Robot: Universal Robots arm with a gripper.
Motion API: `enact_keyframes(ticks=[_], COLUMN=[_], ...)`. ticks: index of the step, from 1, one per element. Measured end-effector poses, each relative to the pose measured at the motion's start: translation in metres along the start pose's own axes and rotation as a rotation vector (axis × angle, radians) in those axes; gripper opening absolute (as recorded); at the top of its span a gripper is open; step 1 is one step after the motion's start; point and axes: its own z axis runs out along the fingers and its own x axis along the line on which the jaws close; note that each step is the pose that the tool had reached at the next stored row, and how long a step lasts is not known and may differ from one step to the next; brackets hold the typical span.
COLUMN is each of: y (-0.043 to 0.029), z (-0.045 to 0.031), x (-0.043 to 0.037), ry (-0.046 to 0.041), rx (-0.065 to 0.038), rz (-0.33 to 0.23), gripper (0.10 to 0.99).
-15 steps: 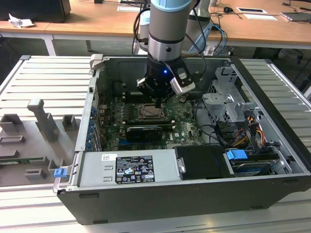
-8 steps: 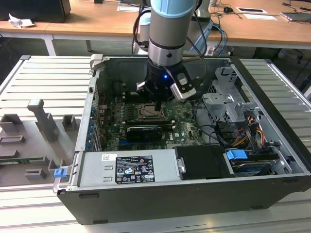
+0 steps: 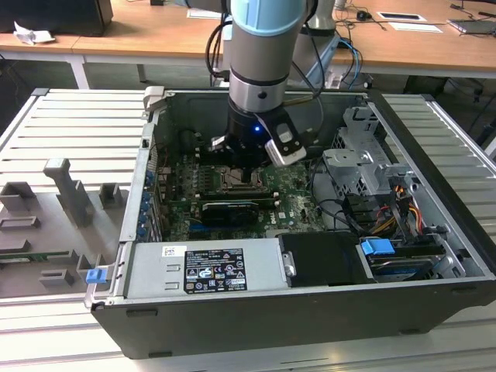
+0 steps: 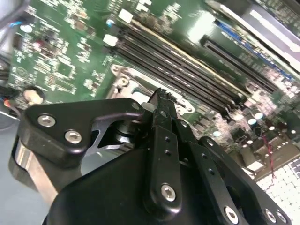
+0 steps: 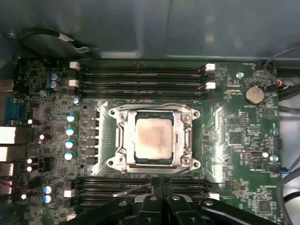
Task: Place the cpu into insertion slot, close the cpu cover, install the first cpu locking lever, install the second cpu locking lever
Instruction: 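Install the second cpu locking lever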
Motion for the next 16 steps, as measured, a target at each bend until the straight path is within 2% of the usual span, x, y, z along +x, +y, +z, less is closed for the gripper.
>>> enact_keyframes(ticks=[3,9,16], y=[-0.0003,-0.0016,-0.0032], z=[0.004,0.0162,0.021], x=[0.0126,0.0195,0.0321], ry=[0.0001,0.0005,0.0], rx=[0.0,-0.001,-0.005], rz=[-0.001,-0.004,-0.005], gripper=[0.106,0.106,0.106])
